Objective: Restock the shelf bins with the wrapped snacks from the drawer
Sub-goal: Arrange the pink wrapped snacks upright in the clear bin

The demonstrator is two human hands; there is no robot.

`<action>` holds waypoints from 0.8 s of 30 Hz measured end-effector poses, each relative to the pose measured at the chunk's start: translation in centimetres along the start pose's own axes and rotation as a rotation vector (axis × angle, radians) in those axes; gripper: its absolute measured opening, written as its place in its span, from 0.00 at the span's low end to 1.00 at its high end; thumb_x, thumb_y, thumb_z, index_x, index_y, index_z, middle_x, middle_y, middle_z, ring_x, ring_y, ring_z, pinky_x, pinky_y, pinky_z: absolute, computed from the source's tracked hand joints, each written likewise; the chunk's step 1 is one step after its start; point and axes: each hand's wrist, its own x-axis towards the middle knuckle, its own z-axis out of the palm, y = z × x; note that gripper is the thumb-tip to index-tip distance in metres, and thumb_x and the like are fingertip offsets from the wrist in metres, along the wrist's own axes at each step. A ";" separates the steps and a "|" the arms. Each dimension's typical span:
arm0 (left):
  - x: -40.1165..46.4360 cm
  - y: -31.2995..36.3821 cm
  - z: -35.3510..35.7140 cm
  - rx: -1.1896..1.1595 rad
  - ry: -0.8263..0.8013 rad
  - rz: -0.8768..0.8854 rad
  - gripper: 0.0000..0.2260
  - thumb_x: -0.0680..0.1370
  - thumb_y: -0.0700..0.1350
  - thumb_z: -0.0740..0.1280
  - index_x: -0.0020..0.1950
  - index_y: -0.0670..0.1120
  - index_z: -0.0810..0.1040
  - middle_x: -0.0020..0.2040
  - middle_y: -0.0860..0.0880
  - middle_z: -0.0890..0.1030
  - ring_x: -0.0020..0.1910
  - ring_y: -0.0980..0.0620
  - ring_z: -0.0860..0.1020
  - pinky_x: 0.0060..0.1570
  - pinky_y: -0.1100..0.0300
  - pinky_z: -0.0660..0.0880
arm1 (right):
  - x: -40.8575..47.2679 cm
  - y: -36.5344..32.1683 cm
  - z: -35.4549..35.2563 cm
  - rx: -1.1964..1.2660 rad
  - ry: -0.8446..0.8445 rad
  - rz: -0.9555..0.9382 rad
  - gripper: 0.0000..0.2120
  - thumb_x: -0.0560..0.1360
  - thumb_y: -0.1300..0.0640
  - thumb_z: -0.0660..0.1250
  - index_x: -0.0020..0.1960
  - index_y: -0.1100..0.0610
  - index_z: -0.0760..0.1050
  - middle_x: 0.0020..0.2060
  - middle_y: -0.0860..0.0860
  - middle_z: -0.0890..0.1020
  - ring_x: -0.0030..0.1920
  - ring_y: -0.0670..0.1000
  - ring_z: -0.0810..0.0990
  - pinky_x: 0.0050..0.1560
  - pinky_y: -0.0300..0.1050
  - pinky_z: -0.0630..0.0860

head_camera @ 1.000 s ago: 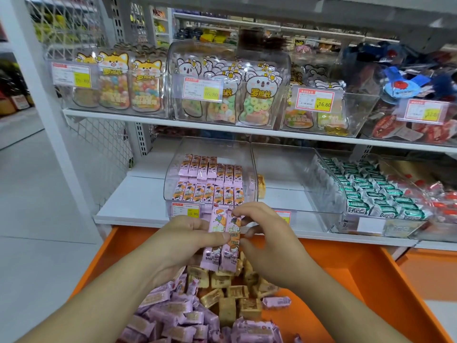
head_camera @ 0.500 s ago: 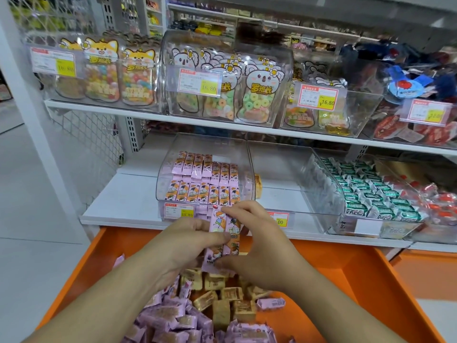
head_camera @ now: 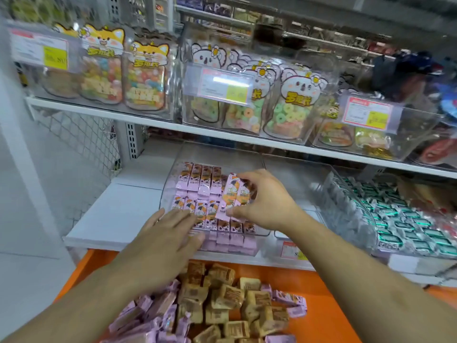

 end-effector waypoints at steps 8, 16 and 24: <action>1.0 -0.6 1.3 0.092 0.040 -0.017 0.33 0.82 0.69 0.37 0.85 0.57 0.46 0.85 0.59 0.47 0.83 0.57 0.41 0.77 0.54 0.29 | 9.2 1.7 2.3 -0.255 -0.247 0.065 0.49 0.67 0.40 0.82 0.80 0.52 0.65 0.74 0.53 0.73 0.68 0.54 0.77 0.64 0.41 0.72; 1.5 -0.2 1.2 0.111 0.025 -0.030 0.34 0.82 0.69 0.38 0.85 0.54 0.47 0.86 0.55 0.47 0.83 0.55 0.41 0.74 0.54 0.24 | 11.1 1.5 2.7 -0.350 -0.334 0.064 0.37 0.69 0.43 0.81 0.74 0.51 0.71 0.64 0.52 0.80 0.60 0.54 0.80 0.61 0.47 0.78; 1.5 -0.3 1.0 0.093 0.034 -0.019 0.39 0.77 0.71 0.31 0.85 0.56 0.49 0.85 0.56 0.49 0.84 0.55 0.42 0.74 0.55 0.24 | 11.8 2.1 3.4 -0.296 -0.345 0.131 0.42 0.76 0.47 0.76 0.84 0.49 0.58 0.79 0.52 0.69 0.74 0.55 0.72 0.69 0.43 0.69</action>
